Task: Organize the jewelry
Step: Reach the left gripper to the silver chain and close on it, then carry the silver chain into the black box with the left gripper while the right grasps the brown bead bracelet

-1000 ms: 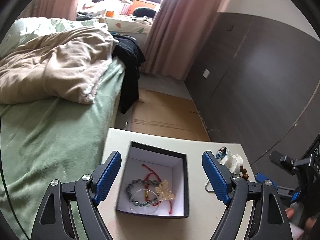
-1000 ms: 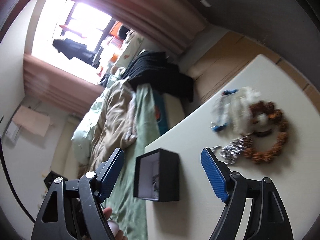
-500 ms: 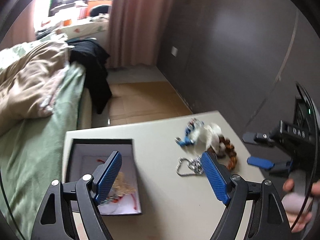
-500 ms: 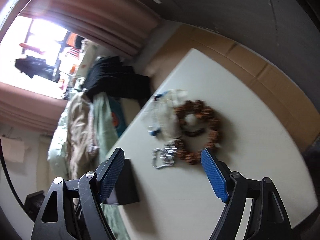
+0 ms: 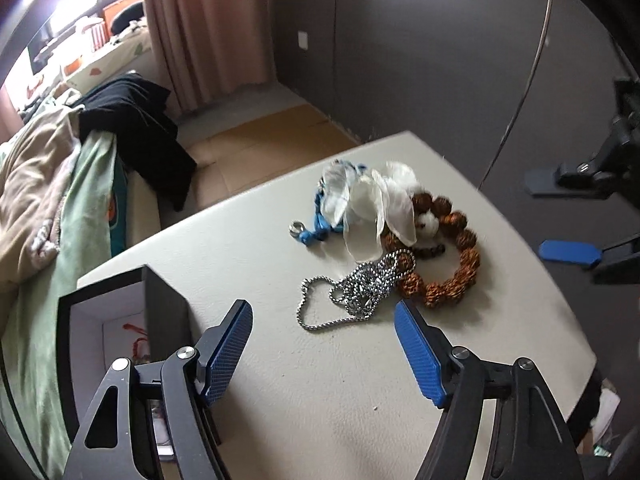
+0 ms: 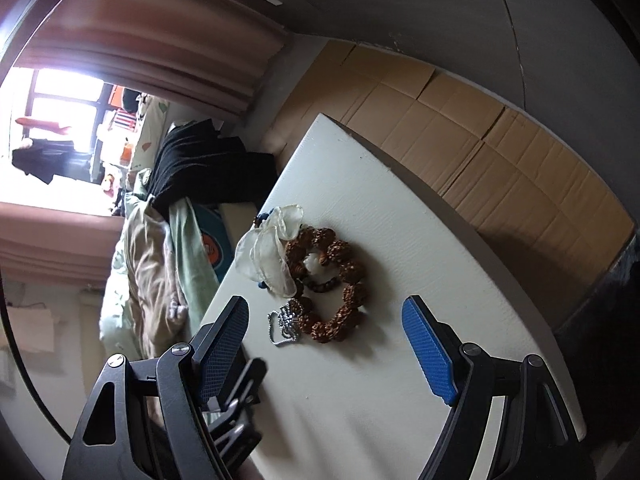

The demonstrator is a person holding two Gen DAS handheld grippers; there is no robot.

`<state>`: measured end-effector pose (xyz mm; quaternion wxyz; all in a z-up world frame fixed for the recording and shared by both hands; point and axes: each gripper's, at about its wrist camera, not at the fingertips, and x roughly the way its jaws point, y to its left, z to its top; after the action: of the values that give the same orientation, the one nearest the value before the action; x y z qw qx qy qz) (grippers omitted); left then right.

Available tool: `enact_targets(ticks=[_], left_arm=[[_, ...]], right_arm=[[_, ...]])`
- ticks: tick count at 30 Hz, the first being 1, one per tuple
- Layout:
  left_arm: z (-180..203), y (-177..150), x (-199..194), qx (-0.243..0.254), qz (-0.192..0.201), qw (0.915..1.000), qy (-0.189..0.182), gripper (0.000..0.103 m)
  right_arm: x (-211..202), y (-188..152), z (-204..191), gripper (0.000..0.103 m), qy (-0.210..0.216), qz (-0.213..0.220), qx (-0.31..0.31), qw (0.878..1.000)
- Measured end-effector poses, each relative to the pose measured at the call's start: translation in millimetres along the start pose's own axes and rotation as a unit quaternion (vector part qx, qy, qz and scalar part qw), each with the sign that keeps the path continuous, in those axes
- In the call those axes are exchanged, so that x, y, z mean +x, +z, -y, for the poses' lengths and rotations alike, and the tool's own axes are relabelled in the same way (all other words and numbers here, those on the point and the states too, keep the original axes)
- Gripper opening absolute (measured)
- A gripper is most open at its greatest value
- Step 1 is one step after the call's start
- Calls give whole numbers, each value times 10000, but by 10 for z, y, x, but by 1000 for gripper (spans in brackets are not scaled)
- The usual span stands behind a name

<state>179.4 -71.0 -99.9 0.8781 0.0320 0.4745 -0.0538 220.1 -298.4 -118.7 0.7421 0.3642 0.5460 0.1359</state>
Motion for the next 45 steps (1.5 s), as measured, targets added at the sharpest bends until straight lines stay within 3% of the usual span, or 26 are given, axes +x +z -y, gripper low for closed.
enact_targets(ticks=[10,12,16,20,22,25,26,32,41,43,45], left_arm=[[205,93,390,697,-646,9947,397,74],[204,121,427,697,-663,9951,251,74],[241,149,478,862,-605,9939,316,74],[180,168,507,668,-603,9959,88,74],[119,152,511,420,-581,9971,-267,61],[134,118,467,478,-434,9977,-227,36],[142,102,451,503,-426,9977,-176,34],[89,12,358,308,-441,9983,-244,34],[-167,12,-5,-41,-72,9999,-142,34],[-232,47,-97,-105,25,9999,-112,34],[-298,66,-209,-155,113,9998,-51,34]], right_arm=[[-20,86,87,80,257,-108,251,9993],[-33,94,119,80,293,-121,310,9990],[-50,119,161,80,349,-144,404,9985],[-43,112,158,80,374,-153,424,9983],[-36,107,155,80,383,-171,428,9982],[-3,90,139,80,374,-217,423,9982],[13,85,137,80,369,-233,416,9982],[143,69,99,80,279,-379,328,9984],[364,47,-40,79,-145,-429,-49,9990],[427,45,-109,68,-297,-421,-276,9983],[508,31,-189,64,-491,-456,-531,9963]])
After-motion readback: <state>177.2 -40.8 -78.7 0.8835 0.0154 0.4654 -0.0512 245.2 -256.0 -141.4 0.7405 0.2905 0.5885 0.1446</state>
